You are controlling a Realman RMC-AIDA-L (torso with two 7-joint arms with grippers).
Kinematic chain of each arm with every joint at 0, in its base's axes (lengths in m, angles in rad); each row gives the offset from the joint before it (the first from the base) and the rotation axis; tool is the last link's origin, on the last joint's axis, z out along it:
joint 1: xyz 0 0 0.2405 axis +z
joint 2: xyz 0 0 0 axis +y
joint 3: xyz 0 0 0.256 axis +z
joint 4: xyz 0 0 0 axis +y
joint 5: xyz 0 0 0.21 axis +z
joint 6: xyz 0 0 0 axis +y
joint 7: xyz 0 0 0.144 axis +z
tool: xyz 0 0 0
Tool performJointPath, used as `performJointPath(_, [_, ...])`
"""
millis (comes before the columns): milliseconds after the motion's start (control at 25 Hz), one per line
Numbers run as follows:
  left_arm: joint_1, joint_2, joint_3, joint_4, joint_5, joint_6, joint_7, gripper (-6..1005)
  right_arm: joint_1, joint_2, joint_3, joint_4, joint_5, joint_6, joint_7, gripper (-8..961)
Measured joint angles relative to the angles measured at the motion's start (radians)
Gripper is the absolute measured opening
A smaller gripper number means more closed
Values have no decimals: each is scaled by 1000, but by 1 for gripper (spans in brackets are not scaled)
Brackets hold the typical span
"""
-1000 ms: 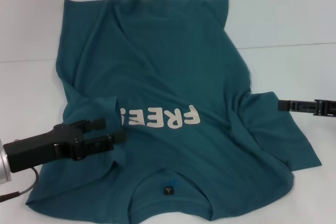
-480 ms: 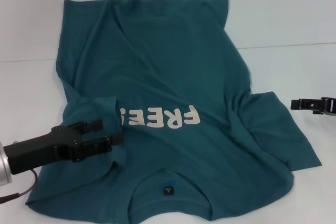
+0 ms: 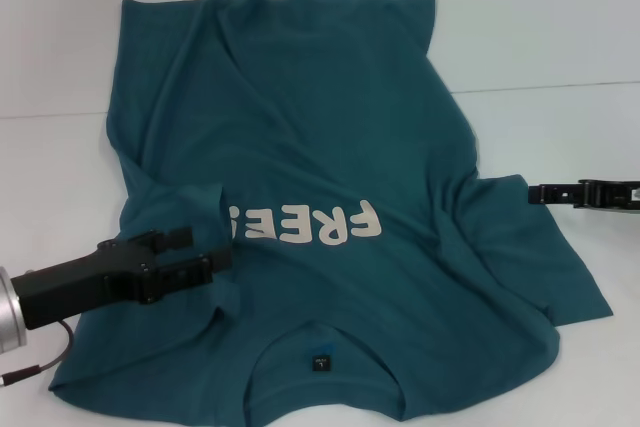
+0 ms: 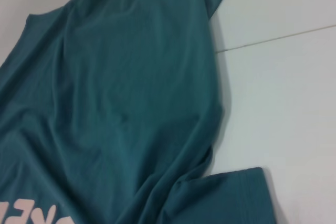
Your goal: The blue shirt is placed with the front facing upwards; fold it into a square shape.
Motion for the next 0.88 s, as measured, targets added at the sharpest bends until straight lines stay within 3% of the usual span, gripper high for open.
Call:
performJointPath(200, [0, 0, 0, 0, 0, -4, 0, 891, 26, 17, 0, 15, -57, 38, 12, 884])
performJointPath(880, [-2, 0, -1, -1, 0, -15, 0, 891, 74, 36, -46, 80, -105, 153, 31, 882])
